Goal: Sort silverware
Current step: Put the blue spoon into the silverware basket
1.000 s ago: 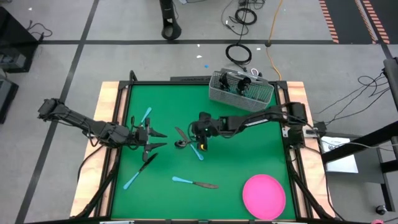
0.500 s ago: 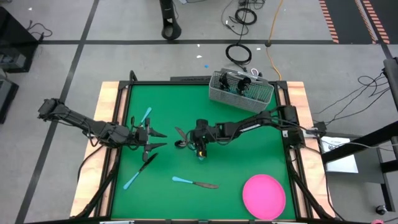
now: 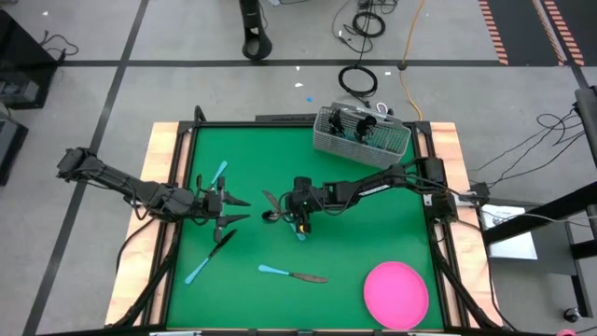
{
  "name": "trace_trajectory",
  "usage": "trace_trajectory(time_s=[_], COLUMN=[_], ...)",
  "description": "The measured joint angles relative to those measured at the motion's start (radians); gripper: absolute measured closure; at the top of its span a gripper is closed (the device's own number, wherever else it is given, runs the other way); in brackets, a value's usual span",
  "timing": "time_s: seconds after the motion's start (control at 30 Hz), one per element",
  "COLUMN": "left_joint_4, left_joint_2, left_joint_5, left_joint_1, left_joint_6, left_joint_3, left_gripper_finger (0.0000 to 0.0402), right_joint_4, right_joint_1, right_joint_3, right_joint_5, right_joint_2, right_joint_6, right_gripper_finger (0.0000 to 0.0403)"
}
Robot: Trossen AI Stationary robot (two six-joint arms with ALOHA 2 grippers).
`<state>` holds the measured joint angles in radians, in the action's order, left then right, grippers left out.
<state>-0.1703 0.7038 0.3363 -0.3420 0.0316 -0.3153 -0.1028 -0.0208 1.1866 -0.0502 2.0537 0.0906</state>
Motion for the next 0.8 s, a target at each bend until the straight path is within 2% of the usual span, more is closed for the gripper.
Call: trace_trajectory(time_s=[0.3,0.4,0.6,0.8], left_joint_4=[0.0,0.0,0.0,0.0], left_joint_2=[0.001,0.001,0.001,0.001], left_joint_5=[0.0,0.0,0.0,0.0], left_joint_1=[0.0,0.0,0.0,0.0], left_joint_6=[0.0,0.0,0.0,0.001], left_joint_3=[0.0,0.0,0.0,0.0], left_gripper_finger=[0.0259,0.0259,0.0259,0.0259], right_joint_4=[-0.01,-0.004,0.017,0.016], right_joint_1=[-0.009,-0.011,-0.011,-0.017], right_joint_3=[0.004,0.004,0.004,0.001], right_joint_5=[0.012,0.016,0.016,0.029], right_joint_2=[0.059,0.06,0.063,0.04], right_joint_6=[-0.016,-0.026,-0.026,-0.061], right_gripper_finger=[0.028,0.0308,0.0391,0.0397])
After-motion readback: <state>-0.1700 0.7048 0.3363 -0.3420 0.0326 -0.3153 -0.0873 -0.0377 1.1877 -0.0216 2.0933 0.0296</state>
